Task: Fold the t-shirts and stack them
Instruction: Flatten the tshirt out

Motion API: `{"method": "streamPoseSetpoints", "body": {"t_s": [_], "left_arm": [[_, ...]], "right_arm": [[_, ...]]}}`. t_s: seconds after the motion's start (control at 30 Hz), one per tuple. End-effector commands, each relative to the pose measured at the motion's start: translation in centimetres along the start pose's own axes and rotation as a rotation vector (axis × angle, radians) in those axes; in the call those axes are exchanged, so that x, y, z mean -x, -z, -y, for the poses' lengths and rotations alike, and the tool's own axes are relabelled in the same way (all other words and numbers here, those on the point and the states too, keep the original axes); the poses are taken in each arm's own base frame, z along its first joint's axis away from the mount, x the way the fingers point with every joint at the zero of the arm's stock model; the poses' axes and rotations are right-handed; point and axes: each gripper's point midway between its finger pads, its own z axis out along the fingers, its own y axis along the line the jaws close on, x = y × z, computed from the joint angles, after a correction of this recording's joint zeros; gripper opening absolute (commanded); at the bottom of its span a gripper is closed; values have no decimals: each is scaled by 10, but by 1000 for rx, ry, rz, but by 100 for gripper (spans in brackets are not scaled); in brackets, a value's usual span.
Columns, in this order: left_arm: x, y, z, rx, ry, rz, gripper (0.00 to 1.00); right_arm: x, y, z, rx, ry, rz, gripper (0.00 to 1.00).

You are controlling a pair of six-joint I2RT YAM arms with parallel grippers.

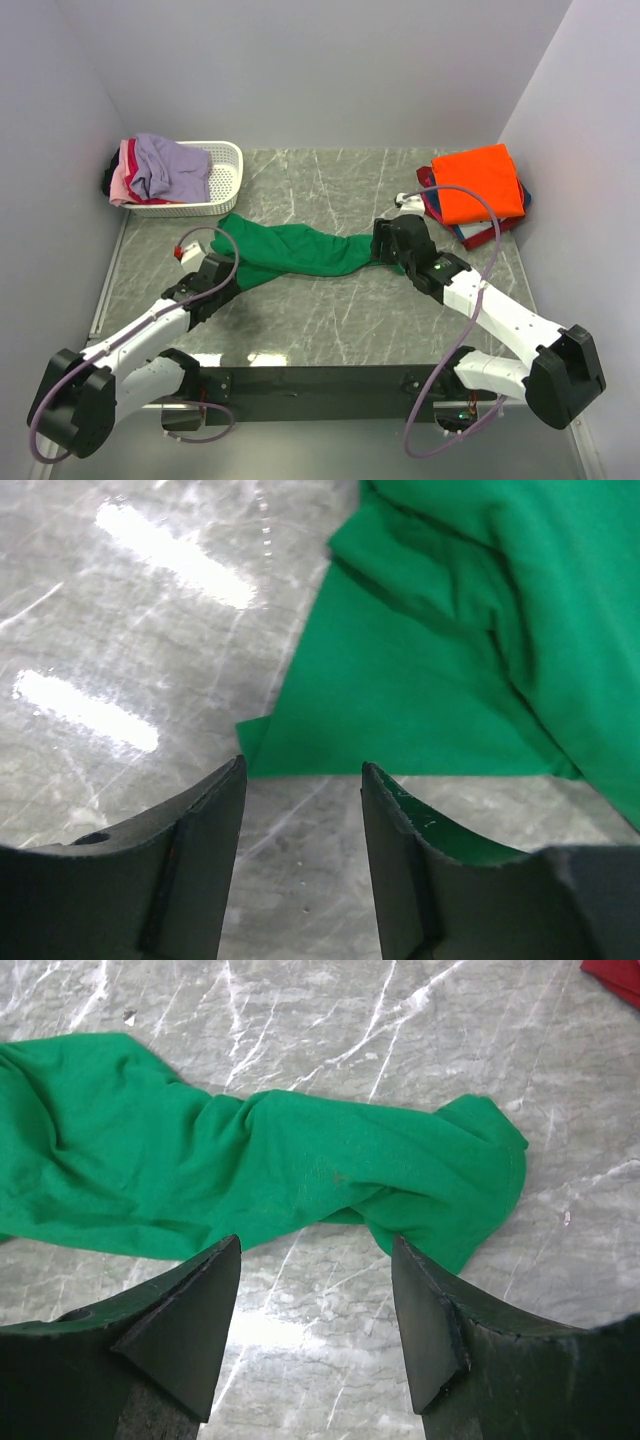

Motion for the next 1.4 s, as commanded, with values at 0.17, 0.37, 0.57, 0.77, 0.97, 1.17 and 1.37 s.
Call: {"method": "streamPoseSetpoints", "body": {"t_s": [0.17, 0.37, 0.57, 0.77, 0.97, 1.17, 1.37], "left_arm": [[-1, -7, -10, 101, 16, -7, 58], [-7, -14, -10, 130, -9, -43, 47], [-10, -14, -11, 131, -14, -60, 6], [7, -3, 16, 21, 5, -28, 1], [76, 31, 76, -135, 2, 110, 1], [145, 76, 112, -235, 1, 283, 1], [203, 96, 117, -269, 28, 412, 1]], "right_arm": [[9, 7, -3, 33, -3, 53, 68], [7, 10, -7, 65, -11, 66, 69], [7, 12, -6, 71, -8, 72, 69], [5, 11, -7, 78, -2, 65, 69], [6, 9, -10, 94, -5, 67, 69], [7, 4, -16, 102, 7, 43, 69], [8, 4, -24, 133, -2, 30, 69]]}}
